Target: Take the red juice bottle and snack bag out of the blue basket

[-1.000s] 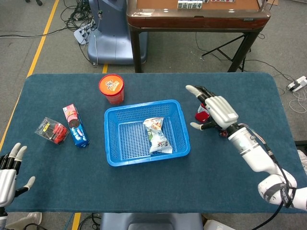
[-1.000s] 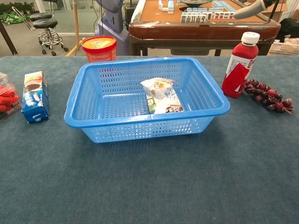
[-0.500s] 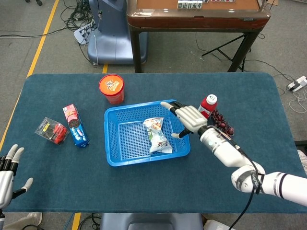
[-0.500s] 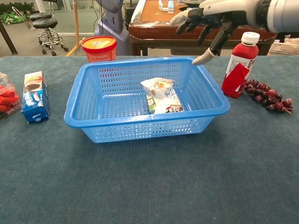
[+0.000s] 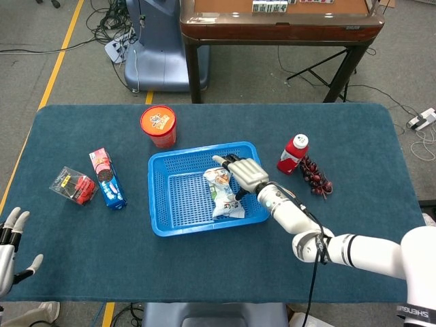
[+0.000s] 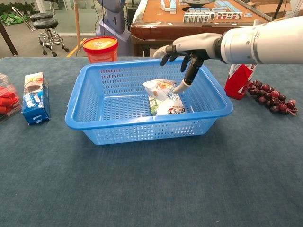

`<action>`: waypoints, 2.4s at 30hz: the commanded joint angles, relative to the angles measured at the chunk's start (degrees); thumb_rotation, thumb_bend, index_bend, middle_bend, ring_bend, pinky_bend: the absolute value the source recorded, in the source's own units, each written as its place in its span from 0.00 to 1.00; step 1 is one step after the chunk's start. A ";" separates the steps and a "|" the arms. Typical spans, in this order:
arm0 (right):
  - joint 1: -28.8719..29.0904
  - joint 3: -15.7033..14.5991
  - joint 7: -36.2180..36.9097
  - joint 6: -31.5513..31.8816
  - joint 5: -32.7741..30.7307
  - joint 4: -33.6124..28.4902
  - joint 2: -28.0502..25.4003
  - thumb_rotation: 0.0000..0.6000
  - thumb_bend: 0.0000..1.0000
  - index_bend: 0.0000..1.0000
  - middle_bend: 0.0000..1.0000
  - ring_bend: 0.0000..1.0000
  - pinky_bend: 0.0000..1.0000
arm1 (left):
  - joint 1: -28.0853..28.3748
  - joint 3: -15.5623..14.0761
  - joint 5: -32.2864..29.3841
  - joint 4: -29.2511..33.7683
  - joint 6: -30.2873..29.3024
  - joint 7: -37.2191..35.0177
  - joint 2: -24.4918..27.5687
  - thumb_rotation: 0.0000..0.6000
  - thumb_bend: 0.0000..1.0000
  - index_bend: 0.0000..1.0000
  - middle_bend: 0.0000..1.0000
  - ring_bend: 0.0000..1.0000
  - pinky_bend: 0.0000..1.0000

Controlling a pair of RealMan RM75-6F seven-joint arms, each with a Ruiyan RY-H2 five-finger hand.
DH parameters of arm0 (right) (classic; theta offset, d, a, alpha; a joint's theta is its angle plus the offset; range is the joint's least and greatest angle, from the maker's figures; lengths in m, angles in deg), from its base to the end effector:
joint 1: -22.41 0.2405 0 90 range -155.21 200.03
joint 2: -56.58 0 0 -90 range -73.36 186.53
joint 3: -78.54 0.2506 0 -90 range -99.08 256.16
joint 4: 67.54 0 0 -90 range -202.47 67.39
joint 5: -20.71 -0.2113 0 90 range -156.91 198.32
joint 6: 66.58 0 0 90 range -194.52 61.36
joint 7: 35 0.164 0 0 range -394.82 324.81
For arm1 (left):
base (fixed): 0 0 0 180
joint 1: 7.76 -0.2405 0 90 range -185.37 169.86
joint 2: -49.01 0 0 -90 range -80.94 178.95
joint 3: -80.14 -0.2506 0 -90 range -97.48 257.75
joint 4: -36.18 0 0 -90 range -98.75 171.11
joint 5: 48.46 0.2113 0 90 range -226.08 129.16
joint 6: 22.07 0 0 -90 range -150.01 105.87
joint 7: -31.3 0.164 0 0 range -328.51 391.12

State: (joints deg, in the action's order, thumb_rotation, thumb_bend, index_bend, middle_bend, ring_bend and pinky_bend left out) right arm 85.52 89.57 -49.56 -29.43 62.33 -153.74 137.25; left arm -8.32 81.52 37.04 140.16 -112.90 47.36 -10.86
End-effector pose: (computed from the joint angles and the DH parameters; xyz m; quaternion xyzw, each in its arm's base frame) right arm -0.0632 -0.4097 -0.0166 0.7708 -0.4449 0.3215 0.3235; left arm -0.2868 0.1656 0.1726 -0.5891 -0.3531 -0.3297 0.6477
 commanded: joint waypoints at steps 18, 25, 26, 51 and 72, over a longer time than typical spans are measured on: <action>6.21 -4.08 -7.42 1.34 -10.33 9.48 10.27 1.00 0.17 0.08 0.14 0.09 0.30 | -0.38 0.17 -0.64 -1.46 0.00 -1.79 -0.23 1.00 0.27 0.01 0.02 0.13 0.13; 5.09 -3.46 -7.24 4.96 -7.79 12.42 13.96 1.00 0.45 0.45 0.28 0.26 0.57 | -0.64 0.21 -0.94 -1.99 -0.12 -2.60 -0.16 1.00 0.27 0.01 0.02 0.13 0.13; 4.95 -3.22 -7.05 5.31 -7.46 12.60 14.16 1.00 0.48 0.51 0.31 0.29 0.61 | -0.66 0.20 -0.92 -2.01 -0.14 -2.66 -0.15 1.00 0.27 0.01 0.02 0.13 0.13; -5.73 6.35 7.78 15.20 12.63 -1.87 1.67 1.00 0.63 0.73 0.49 0.53 0.80 | -0.41 0.68 -0.55 -1.64 -0.28 -2.30 -0.07 1.00 0.27 0.01 0.02 0.12 0.13; -22.49 0.58 21.85 16.03 24.18 -10.67 -19.40 1.00 0.61 0.73 0.47 0.51 0.80 | -0.01 0.46 0.96 0.52 -0.34 0.39 -0.19 1.00 0.27 0.01 0.02 0.12 0.13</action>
State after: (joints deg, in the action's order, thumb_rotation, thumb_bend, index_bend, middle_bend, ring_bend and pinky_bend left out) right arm 63.57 90.95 -28.43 -12.43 86.08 -165.46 117.79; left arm -8.35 81.99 37.97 140.65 -113.24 47.72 -11.03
